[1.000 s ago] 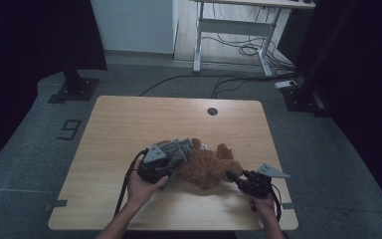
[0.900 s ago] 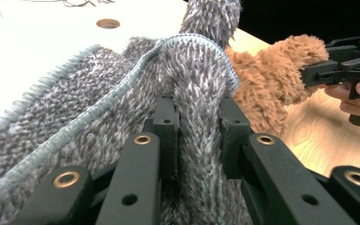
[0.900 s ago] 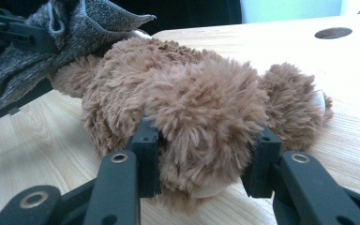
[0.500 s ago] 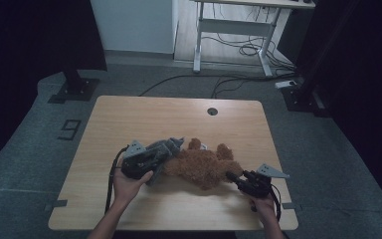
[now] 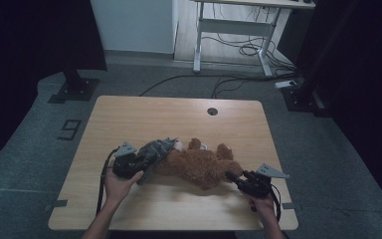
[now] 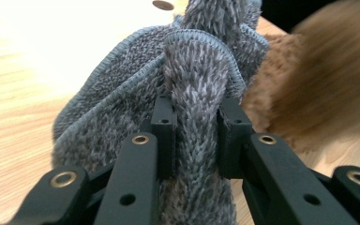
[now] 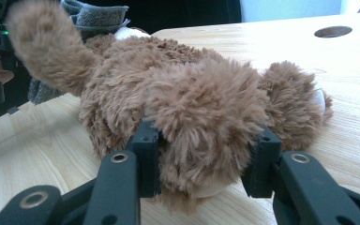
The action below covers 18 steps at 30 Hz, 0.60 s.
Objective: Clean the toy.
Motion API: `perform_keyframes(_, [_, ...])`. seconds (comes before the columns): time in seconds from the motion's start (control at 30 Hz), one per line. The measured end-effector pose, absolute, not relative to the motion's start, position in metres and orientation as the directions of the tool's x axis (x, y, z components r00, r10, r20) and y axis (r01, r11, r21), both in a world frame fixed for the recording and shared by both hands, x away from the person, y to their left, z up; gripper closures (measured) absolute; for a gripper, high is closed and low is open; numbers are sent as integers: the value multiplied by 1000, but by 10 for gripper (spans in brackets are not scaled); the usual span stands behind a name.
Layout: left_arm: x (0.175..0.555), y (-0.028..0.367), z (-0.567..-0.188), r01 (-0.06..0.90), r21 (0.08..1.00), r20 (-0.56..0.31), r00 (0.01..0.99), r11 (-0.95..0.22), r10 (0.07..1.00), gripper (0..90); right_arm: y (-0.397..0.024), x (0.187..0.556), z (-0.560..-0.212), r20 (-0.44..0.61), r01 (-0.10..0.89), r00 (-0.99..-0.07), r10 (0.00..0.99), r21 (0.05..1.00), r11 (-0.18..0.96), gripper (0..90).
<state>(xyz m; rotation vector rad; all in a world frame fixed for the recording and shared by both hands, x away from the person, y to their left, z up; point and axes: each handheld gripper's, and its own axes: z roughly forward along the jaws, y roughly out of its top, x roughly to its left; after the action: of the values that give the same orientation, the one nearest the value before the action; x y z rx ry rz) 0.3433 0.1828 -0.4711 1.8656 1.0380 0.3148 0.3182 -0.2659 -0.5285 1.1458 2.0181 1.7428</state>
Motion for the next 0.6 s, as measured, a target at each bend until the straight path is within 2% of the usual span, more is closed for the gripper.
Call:
perform_keyframes(0.13, [343,192,-470,531,819,-168,585,-218,794,721,-266,319,-528,304,401,-662,685,916,-19,576])
perform_keyframes(0.27, [343,198,-466,529,824,-171,572,-202,802,722,-267,319,-528,303,401,-662,686,916,-18,577])
perform_keyframes(0.6, [357,157,-433,454,856,-120,637,-246,761,720,-266,320,-528,299,400,-658,692,917,-16,577])
